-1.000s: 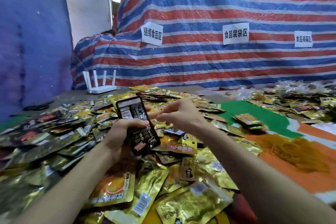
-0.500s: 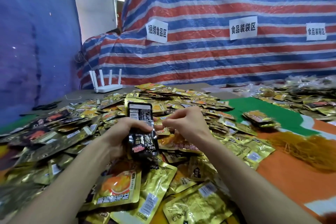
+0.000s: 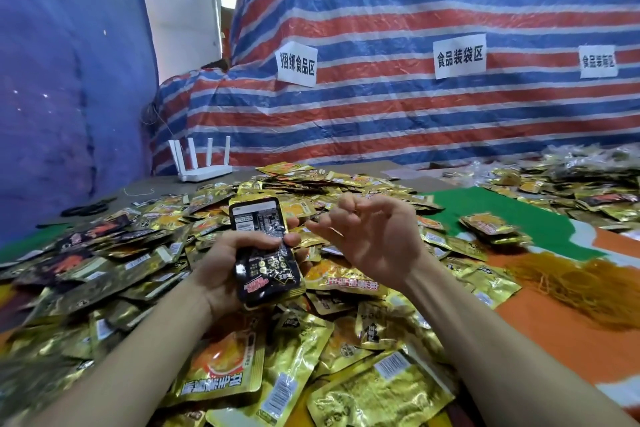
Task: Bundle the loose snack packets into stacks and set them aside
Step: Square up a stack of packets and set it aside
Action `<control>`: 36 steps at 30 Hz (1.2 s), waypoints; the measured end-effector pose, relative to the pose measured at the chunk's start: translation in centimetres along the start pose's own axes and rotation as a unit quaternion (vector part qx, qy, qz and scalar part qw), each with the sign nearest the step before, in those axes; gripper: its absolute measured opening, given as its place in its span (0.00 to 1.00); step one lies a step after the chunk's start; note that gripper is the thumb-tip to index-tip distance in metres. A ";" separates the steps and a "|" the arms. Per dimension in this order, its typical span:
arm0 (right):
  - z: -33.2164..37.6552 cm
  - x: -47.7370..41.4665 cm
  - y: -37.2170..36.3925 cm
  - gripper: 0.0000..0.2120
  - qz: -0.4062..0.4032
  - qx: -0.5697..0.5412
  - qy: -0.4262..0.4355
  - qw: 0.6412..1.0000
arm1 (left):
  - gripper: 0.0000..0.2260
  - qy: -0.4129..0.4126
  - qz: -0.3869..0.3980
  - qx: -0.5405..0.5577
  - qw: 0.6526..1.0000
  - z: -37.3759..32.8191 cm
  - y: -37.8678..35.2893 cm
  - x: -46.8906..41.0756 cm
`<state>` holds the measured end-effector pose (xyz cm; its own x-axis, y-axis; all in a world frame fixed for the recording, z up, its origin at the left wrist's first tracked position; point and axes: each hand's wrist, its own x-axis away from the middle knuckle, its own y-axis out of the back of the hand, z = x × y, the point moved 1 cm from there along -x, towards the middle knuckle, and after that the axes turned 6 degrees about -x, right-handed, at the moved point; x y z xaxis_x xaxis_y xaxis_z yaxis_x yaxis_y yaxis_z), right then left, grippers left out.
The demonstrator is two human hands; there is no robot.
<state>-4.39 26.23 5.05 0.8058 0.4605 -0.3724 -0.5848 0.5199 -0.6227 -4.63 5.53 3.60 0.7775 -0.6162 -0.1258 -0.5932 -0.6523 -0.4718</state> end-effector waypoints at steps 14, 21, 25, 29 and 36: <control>-2.1 -0.4 0.0 0.24 -0.083 0.295 0.016 0.952 | 0.11 -0.044 -0.290 -0.122 0.948 0.4 -1.0 -0.9; -4.5 -0.7 -1.7 0.25 -0.085 0.468 0.096 0.874 | 0.04 -0.179 -0.434 -0.071 0.880 0.6 -1.8 -1.4; -5.3 -0.5 -2.4 0.30 -0.079 0.488 0.109 0.863 | 0.07 -0.238 -0.423 -0.071 0.872 0.5 -2.6 -1.3; -5.7 -0.4 -2.3 0.31 -0.075 0.492 0.139 0.856 | 0.06 -0.231 -0.385 -0.038 0.893 0.8 -3.1 -1.5; -6.3 -0.8 -1.3 0.30 -0.066 0.408 0.183 0.892 | 0.14 -0.154 -0.245 0.059 0.956 1.9 -3.1 -2.0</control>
<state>-3.65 20.69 1.82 0.7621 0.1690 -0.6250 -0.2356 0.9715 -0.0246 -3.95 9.61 3.59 0.9911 -0.0799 -0.1067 -0.1297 -0.7634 -0.6327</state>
